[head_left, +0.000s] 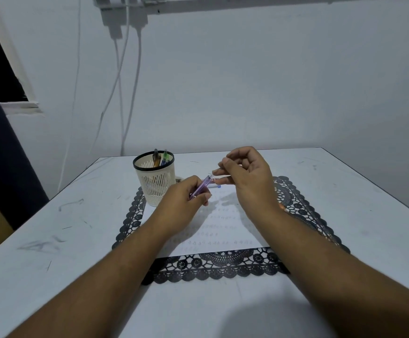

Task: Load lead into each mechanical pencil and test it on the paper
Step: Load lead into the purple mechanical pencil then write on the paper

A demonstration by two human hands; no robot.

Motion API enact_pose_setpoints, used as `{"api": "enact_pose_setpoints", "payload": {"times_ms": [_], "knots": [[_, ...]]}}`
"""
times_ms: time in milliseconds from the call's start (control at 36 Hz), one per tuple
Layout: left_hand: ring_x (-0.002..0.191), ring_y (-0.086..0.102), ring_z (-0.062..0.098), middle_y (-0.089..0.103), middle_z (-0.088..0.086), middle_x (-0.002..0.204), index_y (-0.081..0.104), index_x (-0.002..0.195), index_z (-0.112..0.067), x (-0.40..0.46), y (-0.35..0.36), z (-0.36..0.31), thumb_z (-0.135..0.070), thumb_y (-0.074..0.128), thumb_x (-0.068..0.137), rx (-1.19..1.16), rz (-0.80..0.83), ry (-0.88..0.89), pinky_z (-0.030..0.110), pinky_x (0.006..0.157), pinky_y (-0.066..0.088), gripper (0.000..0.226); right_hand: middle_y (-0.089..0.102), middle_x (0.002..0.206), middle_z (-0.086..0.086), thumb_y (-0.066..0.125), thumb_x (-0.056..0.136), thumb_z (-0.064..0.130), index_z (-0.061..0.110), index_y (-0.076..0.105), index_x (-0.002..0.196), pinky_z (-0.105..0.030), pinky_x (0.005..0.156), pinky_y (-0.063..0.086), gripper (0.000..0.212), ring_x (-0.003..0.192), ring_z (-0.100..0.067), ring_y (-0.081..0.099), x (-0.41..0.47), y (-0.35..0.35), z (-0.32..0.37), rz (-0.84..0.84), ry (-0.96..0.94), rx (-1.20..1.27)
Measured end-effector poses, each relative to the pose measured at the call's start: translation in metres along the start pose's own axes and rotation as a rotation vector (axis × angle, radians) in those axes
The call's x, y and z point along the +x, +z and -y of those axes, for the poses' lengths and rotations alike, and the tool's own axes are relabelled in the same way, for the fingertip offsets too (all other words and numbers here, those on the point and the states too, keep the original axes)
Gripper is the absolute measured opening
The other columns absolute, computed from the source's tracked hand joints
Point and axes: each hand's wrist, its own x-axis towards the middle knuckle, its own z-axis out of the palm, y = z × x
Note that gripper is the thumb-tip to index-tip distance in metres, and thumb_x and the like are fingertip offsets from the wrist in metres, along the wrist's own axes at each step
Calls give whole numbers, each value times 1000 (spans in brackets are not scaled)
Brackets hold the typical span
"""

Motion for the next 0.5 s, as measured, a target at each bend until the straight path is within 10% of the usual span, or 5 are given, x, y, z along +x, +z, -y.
{"api": "enact_pose_setpoints", "payload": {"times_ms": [500], "knots": [[72,57,13,70,-13,80,64,88,-29,-1,0,-2,-28,66,100,3,-3,27,33,67,45,12,67,85,-9,64,101,1,8,62,98,-39,68,64,8,81,-32,77,-1,2,-4,-18,-4,-23]]}}
